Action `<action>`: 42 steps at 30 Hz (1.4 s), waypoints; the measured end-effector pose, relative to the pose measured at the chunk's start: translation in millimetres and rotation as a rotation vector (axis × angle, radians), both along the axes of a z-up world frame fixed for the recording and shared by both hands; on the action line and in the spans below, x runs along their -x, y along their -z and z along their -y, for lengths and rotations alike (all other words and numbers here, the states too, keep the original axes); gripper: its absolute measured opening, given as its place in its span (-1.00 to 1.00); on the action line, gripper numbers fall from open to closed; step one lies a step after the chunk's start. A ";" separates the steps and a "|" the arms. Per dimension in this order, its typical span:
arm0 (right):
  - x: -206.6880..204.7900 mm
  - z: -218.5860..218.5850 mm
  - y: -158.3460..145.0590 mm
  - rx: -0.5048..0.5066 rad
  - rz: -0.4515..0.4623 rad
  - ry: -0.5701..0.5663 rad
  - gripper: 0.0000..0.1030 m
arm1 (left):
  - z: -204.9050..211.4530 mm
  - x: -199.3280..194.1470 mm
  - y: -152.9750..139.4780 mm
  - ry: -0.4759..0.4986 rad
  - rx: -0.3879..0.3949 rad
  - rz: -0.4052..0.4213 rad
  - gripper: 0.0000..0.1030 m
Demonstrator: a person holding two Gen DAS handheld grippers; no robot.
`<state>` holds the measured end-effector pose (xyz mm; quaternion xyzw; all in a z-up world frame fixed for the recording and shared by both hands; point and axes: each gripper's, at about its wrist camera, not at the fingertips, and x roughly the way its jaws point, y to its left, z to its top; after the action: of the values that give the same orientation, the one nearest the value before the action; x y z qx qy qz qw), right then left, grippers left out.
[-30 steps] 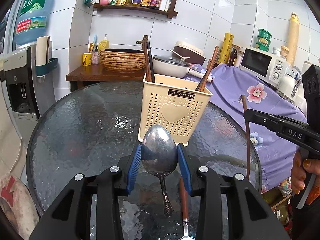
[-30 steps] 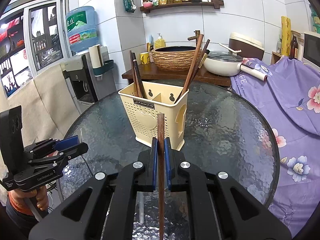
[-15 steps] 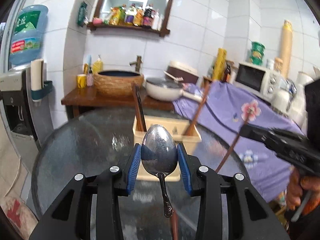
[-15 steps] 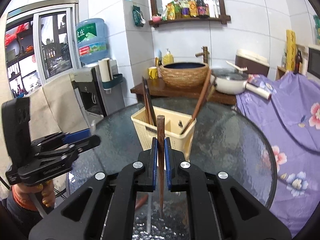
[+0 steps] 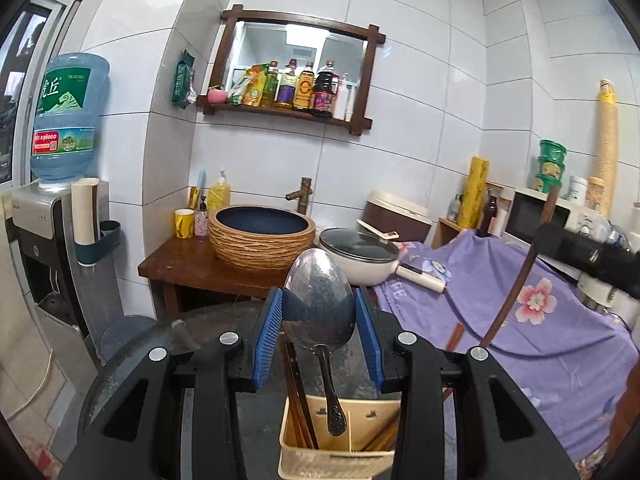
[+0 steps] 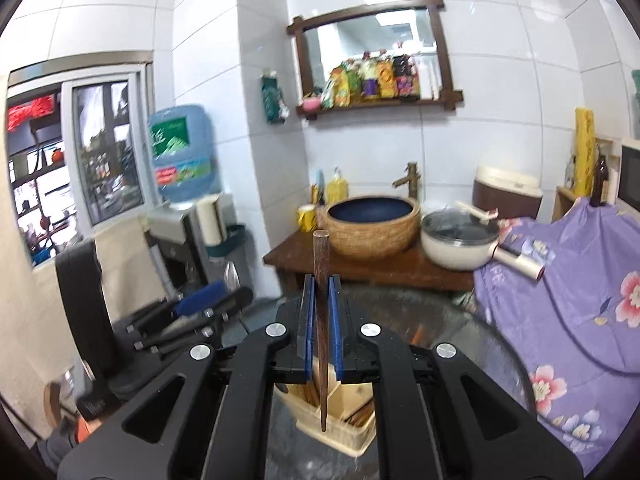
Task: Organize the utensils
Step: 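Lower the spoon and chopstick into the cream holder with both tools, then open both grippers to release the spoon and chopstick into the holder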
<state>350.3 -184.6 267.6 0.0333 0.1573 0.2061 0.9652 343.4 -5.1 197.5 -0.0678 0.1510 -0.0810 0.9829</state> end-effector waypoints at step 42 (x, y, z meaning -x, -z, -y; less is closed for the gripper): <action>6.7 9.4 142.6 0.084 -0.055 0.100 0.18 | 4.0 46.9 121.2 0.077 -0.124 -0.165 0.69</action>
<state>343.6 -194.0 125.0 0.0061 0.1906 0.1500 0.9701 296.5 -9.1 76.3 -0.0073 0.2387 -0.1035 0.9655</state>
